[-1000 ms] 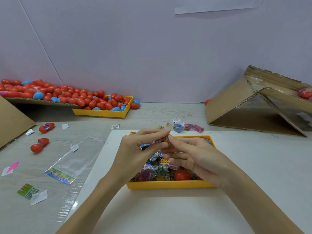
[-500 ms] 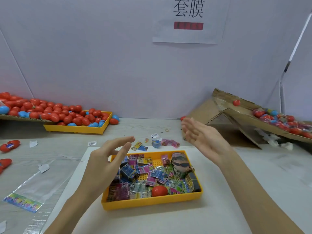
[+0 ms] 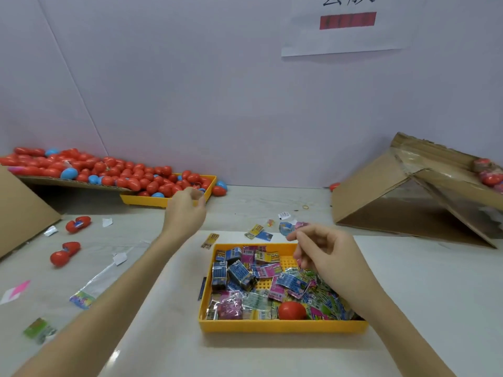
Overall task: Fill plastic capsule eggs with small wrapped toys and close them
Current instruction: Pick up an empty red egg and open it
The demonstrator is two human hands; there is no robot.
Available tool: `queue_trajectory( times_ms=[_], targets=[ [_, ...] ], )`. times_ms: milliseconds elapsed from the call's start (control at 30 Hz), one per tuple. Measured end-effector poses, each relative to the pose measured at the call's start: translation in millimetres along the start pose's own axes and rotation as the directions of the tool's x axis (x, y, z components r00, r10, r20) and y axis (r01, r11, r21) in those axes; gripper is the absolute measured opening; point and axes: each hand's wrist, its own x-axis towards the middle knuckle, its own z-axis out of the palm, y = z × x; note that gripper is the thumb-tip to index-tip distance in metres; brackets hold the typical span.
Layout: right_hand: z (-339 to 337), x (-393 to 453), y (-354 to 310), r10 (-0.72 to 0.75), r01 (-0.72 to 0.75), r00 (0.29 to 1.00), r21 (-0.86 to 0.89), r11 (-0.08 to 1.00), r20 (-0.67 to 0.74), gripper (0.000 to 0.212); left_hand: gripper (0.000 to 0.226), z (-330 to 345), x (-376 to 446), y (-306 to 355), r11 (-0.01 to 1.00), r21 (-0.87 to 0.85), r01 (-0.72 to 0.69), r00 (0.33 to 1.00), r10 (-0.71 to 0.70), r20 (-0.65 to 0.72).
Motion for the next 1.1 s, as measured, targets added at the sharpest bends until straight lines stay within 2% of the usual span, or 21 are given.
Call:
queue_trajectory(
  times_ms=[67, 133, 233, 300, 333, 433, 533, 600, 700, 767, 833, 900, 967, 1033, 1100],
  targets=[
    [4, -3, 0, -0.052, 0.053, 0.999, -0.107, 0.993, 0.010, 0.017, 0.030, -1, 46, -9, 0.962, 0.273, -0.015, 1.000, 0.013, 0.011],
    [6, -6, 1, -0.082, 0.082, 0.997, -0.189, 0.979, 0.005, 0.017, 0.033, -4, 82, -19, 0.885, 0.465, -0.011, 0.999, -0.009, 0.040],
    [6, -8, 3, -0.124, 0.119, 0.992, -0.253, 0.960, -0.004, 0.016, 0.038, -7, 115, -33, 0.811, 0.584, -0.042, 0.992, -0.033, 0.118],
    [7, -9, 3, -0.146, 0.142, 0.989, -0.281, 0.949, 0.007, 0.016, 0.047, -1, 125, -40, 0.803, 0.595, -0.041, 0.976, -0.096, 0.197],
    [6, -8, 4, -0.154, 0.151, 0.988, -0.301, 0.942, 0.011, 0.016, 0.047, 5, 127, -43, 0.816, 0.578, -0.014, 0.974, -0.120, 0.193],
    [6, -8, 4, -0.175, 0.170, 0.984, -0.338, 0.926, 0.014, 0.015, 0.036, 20, 134, -55, 0.872, 0.471, 0.136, 0.982, -0.180, 0.050],
    [6, -8, 3, -0.179, 0.174, 0.984, -0.354, 0.919, 0.019, 0.015, 0.040, 15, 134, -58, 0.915, 0.335, 0.225, 0.974, -0.224, -0.042],
    [6, -9, 1, -0.165, 0.166, 0.986, -0.375, 0.912, 0.034, 0.014, 0.046, 6, 123, -51, 0.951, 0.277, 0.135, 0.984, -0.097, -0.147],
    [4, -9, -1, -0.110, 0.151, 0.988, -0.494, 0.856, 0.111, 0.010, 0.045, -4, 85, -24, 0.991, 0.091, -0.099, 0.959, 0.119, -0.256],
    [2, -8, -2, -0.045, 0.147, 0.983, -0.612, 0.777, 0.179, 0.012, 0.042, -8, 48, 0, 0.970, -0.141, -0.196, 0.966, 0.166, -0.199],
    [2, -9, -3, 0.026, 0.153, 0.972, -0.716, 0.682, 0.233, 0.023, 0.038, -12, 4, 21, 0.882, -0.446, -0.151, 0.988, 0.154, -0.032],
    [3, -10, -3, 0.080, 0.173, 0.960, -0.794, 0.582, 0.268, 0.030, 0.028, -14, -41, 34, 0.745, -0.665, -0.050, 0.960, 0.221, 0.175],
    [5, -12, -3, 0.087, 0.185, 0.956, -0.802, 0.568, 0.282, 0.026, 0.017, -14, -79, 40, 0.694, -0.720, -0.009, 0.897, 0.324, 0.301],
    [5, -13, -5, 0.064, 0.170, 0.962, -0.764, 0.622, 0.266, 0.013, 0.015, -11, -103, 43, 0.723, -0.691, -0.009, 0.860, 0.357, 0.363],
    [4, -13, -5, 0.062, 0.139, 0.968, -0.724, 0.675, 0.244, 0.015, 0.019, -9, -114, 43, 0.763, -0.646, 0.015, 0.853, 0.327, 0.407]
  ],
)
